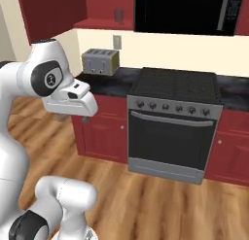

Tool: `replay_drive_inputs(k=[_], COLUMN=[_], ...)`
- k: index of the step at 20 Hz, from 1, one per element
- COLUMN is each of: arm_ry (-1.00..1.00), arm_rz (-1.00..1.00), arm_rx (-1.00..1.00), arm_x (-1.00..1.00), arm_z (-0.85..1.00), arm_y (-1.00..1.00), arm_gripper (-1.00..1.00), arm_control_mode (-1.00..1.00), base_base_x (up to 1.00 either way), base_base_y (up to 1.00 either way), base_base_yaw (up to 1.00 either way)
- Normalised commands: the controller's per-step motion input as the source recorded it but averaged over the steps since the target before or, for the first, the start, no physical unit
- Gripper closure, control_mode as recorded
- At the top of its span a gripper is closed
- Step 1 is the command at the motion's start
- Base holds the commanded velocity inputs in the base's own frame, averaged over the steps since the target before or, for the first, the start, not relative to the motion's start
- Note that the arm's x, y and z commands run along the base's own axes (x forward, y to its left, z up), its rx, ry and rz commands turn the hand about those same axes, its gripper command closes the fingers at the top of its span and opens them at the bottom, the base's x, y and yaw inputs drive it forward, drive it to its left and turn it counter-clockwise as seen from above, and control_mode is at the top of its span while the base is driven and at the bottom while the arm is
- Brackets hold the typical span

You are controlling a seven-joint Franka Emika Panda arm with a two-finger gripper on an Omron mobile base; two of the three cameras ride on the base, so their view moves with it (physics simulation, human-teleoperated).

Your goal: There is a bowl on the dining counter. Grab a lemon wedge from the fridge and place it in the bowl. Then get the liquor bottle and glass cup from the cabinet and place them next to the bowl.

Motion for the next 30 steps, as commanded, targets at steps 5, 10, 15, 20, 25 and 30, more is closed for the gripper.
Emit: replay_drive_inputs(k=[5, 10, 15, 20, 25, 30], arm_ry=[0.00, 0.00, 0.00, 0.00, 0.00, 0.00], arm_rz=[0.00, 0.00, 0.00, 0.00, 0.00, 0.00], arm_rx=[0.00, 0.00, 0.00, 0.00, 0.00, 0.00], arm_x=[0.00, 0.00, 0.00, 0.00, 0.00, 0.00], arm_z=[0.00, 0.00, 0.00, 0.00, 0.00, 0.00], arm_y=[0.00, 0.00, 0.00, 0.00, 0.00, 0.00], arm_gripper=[-1.00, -1.00, -1.00, -1.00, -1.00, -1.00], arm_control_mode=[1.00, 1.00, 1.00, 1.00, 1.00, 1.00], base_base_x=[0.76, 0.53, 0.69, 0.90, 0.90, 0.86], base_base_y=[0.44, 0.66, 0.54, 0.32, 0.33, 0.41], base_base_yaw=[-0.20, -0.18, -0.15, -0.05, -0.01, -0.04])
